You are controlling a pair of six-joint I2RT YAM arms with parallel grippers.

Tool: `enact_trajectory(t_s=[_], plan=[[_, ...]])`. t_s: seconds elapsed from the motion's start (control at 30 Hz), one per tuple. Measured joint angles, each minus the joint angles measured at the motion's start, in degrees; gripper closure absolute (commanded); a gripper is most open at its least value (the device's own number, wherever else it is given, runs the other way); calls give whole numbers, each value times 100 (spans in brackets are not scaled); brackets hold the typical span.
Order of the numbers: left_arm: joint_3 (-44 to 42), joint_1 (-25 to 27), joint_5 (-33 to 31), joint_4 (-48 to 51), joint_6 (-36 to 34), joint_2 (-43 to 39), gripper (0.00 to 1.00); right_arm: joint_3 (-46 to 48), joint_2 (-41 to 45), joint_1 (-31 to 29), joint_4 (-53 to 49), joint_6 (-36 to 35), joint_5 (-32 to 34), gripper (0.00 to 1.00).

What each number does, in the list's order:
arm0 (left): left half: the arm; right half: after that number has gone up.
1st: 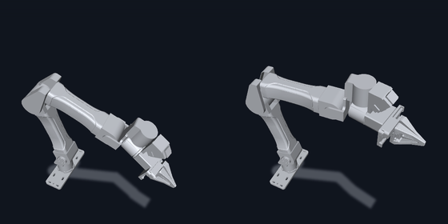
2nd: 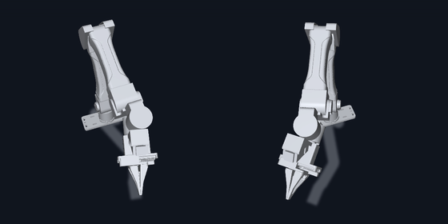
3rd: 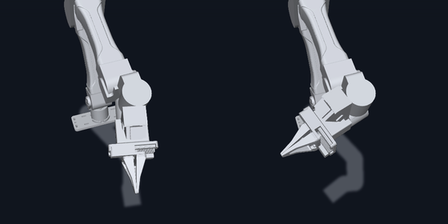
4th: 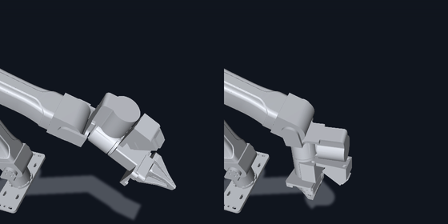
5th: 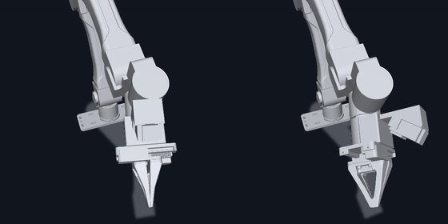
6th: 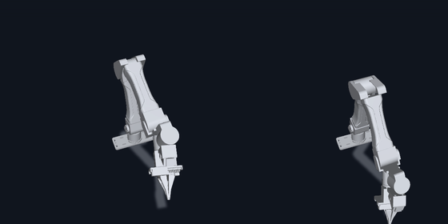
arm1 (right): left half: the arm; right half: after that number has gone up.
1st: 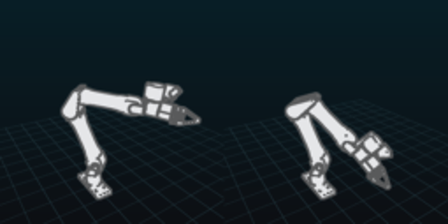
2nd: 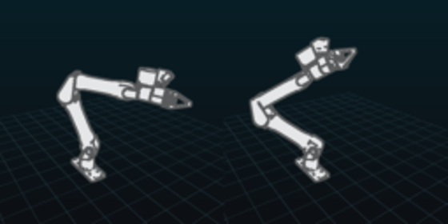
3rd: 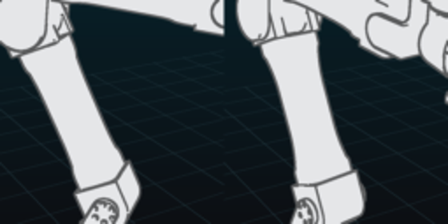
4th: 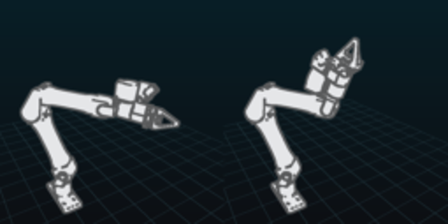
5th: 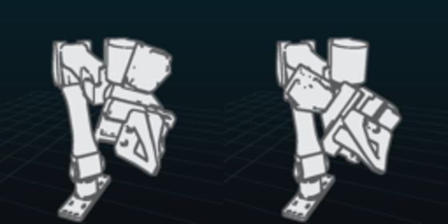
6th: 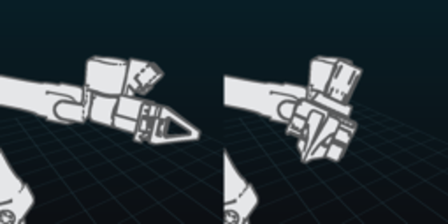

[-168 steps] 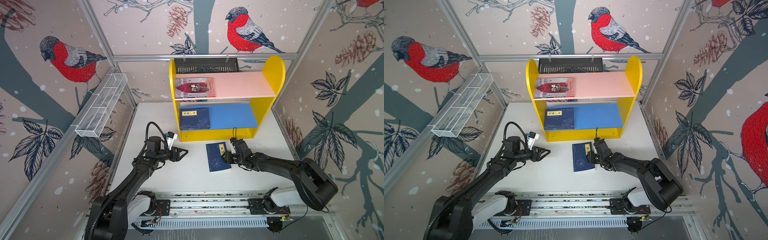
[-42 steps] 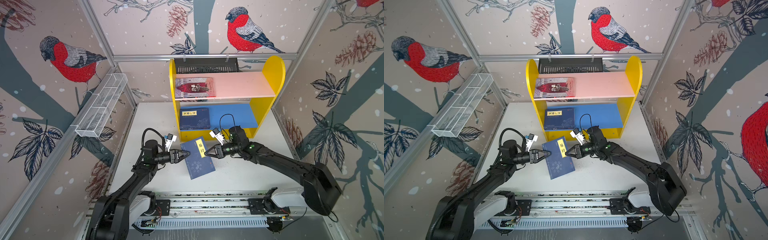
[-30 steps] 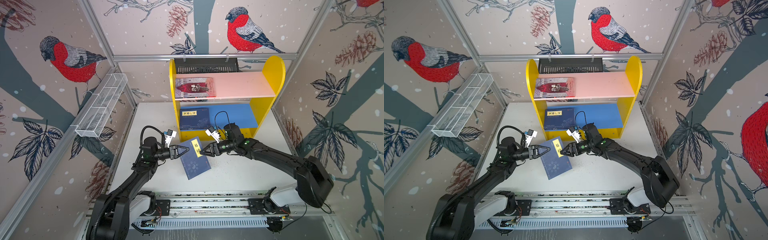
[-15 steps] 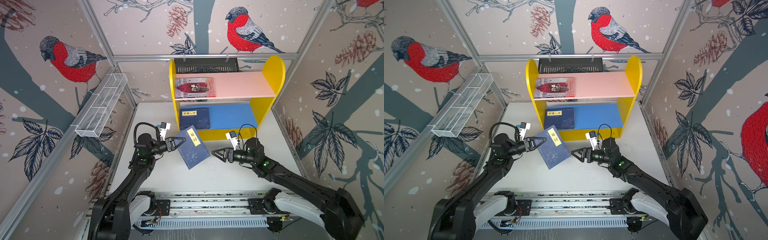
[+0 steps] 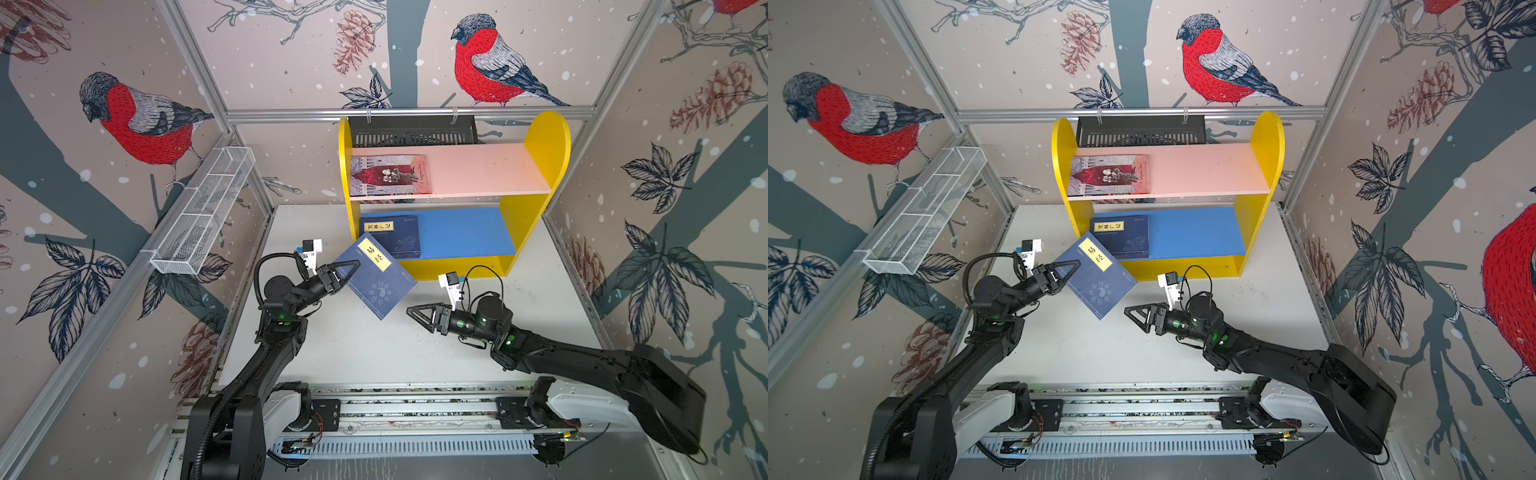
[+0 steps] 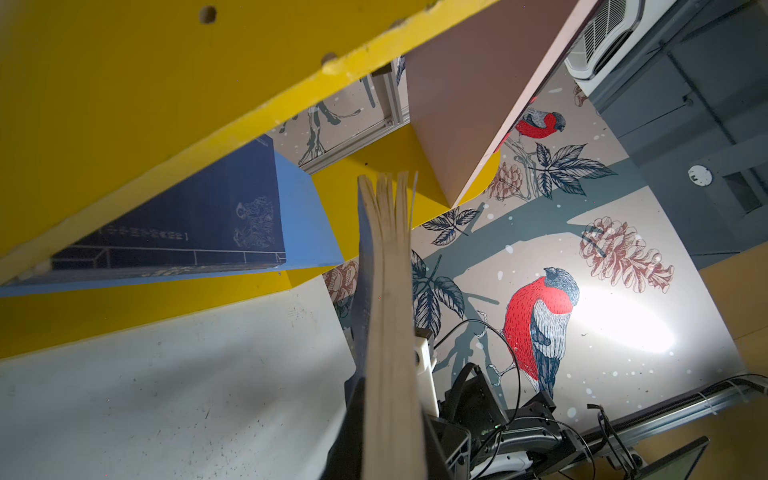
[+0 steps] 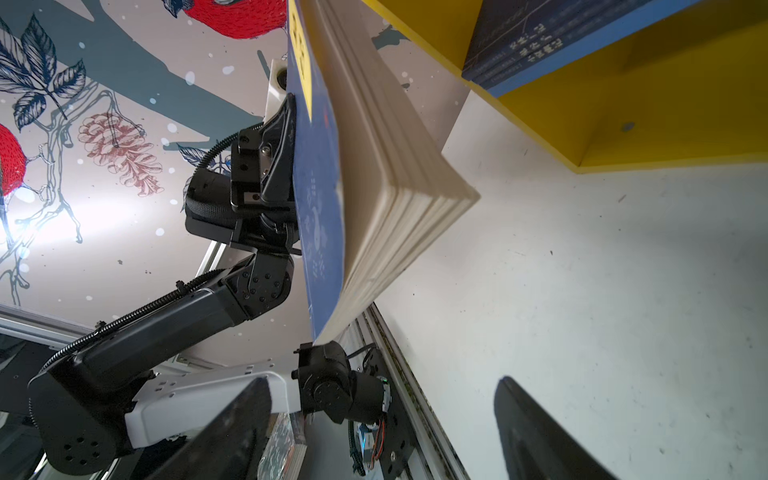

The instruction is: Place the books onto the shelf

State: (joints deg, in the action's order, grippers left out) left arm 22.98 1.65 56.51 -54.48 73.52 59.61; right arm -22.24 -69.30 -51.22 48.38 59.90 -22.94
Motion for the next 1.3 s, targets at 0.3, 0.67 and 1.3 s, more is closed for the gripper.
enact_trajectory(t_s=[0.3,0.67,1.3], plan=[[-199,35,-127,-98,101,-173,100,-549,-1362,-33,1622,358,74,26],[-387,81,-358,26,-52,-365,74,-1193,-2162,229,2350,741,-461,98],[592,-70,1058,3794,-4426,-516,8,-1556,566,3143,-2859,-1672,-3268,99]])
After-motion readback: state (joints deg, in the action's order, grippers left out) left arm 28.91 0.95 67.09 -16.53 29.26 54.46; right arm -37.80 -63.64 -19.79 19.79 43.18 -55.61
